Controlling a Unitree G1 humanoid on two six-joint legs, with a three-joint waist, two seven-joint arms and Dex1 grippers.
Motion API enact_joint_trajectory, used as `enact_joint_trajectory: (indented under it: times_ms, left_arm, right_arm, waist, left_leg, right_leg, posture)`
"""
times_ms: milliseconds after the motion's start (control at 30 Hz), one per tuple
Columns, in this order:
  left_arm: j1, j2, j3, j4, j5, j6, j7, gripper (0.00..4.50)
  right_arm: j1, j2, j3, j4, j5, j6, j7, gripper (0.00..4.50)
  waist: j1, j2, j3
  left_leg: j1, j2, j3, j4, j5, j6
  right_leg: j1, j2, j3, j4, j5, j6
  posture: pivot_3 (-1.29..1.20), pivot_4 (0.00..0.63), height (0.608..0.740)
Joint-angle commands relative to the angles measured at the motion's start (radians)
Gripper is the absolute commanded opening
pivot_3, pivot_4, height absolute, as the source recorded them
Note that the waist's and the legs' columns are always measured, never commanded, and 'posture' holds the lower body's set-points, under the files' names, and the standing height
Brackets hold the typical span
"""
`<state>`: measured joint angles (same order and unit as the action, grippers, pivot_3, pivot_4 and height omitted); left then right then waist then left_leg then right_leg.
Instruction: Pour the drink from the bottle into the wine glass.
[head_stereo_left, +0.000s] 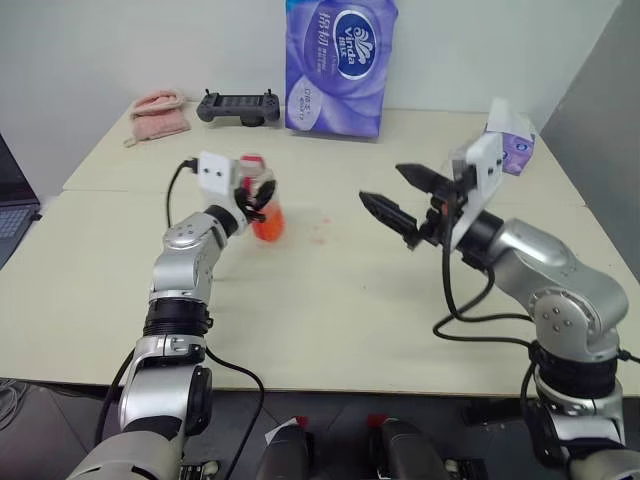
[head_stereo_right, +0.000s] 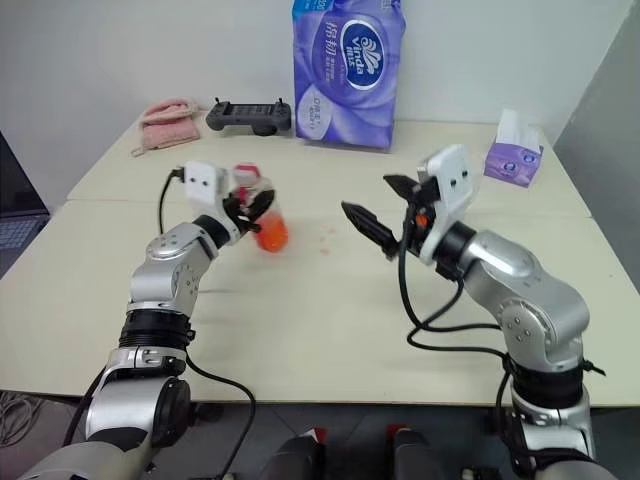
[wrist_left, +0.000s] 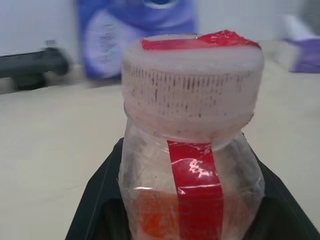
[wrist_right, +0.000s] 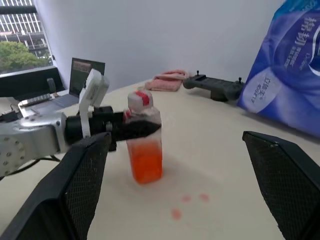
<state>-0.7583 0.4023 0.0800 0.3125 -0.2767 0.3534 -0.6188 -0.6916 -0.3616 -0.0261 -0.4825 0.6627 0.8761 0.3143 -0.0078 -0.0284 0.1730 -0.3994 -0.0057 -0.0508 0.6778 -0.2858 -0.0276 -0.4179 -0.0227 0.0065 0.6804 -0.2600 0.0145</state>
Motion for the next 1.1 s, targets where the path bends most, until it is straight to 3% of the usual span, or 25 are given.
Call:
enact_joint_trajectory:
  times_ms: [33,233,867,967,1100]
  left_arm:
    - [-0.025,0.014,-0.042,-0.22,-0.134,0.107,-0.166,1.85]
    - [0.022,0.03,-0.106,-0.327,-0.192,0.152,-0.312,1.85]
    - [0.034,0.006,-0.125,-0.342,-0.19,0.16,-0.321,1.85]
    - [0.037,0.011,-0.125,-0.343,-0.191,0.161,-0.321,1.85]
    - [0.045,0.013,-0.127,-0.35,-0.191,0.165,-0.318,1.85]
  right_arm:
    - [-0.057,0.045,0.025,0.015,-0.006,0.001,-0.025,4.5]
    - [-0.083,0.091,0.054,0.031,-0.003,0.005,-0.009,4.5]
    - [-0.03,0.117,0.104,0.032,-0.063,-0.025,-0.003,4.5]
    - [-0.034,0.124,0.09,0.036,-0.059,-0.029,-0.004,3.87]
    - [-0.031,0.134,0.076,0.033,-0.048,-0.022,-0.006,2.49]
  waist:
    - [-0.001,0.0,0.0]
    - [-0.014,0.0,0.0]
    - [-0.021,0.001,0.0]
    - [-0.021,0.001,0.0]
    - [-0.021,0.001,0.0]
  left_leg:
    - [-0.001,0.0,0.001,0.0,0.0,-0.001]
    - [0.0,0.0,0.003,-0.001,-0.001,0.002]
    - [0.0,0.0,0.002,-0.001,-0.002,0.003]
    - [0.0,0.0,0.002,-0.001,-0.002,0.003]
    - [0.0,0.0,0.002,0.0,-0.002,0.003]
  right_leg:
    - [-0.001,0.0,0.001,0.0,0.0,0.0]
    - [-0.002,-0.001,0.003,0.001,0.0,0.0]
    - [-0.002,0.0,0.003,0.001,0.0,0.0]
    - [-0.002,0.0,0.003,0.001,0.0,0.0]
    - [-0.002,0.0,0.003,0.001,0.0,0.0]
  posture:
    - [0.0,0.15,0.74]
    - [0.0,0.15,0.74]
    - [0.0,0.15,0.74]
    - [0.0,0.15,0.74]
    - [0.0,0.15,0.74]
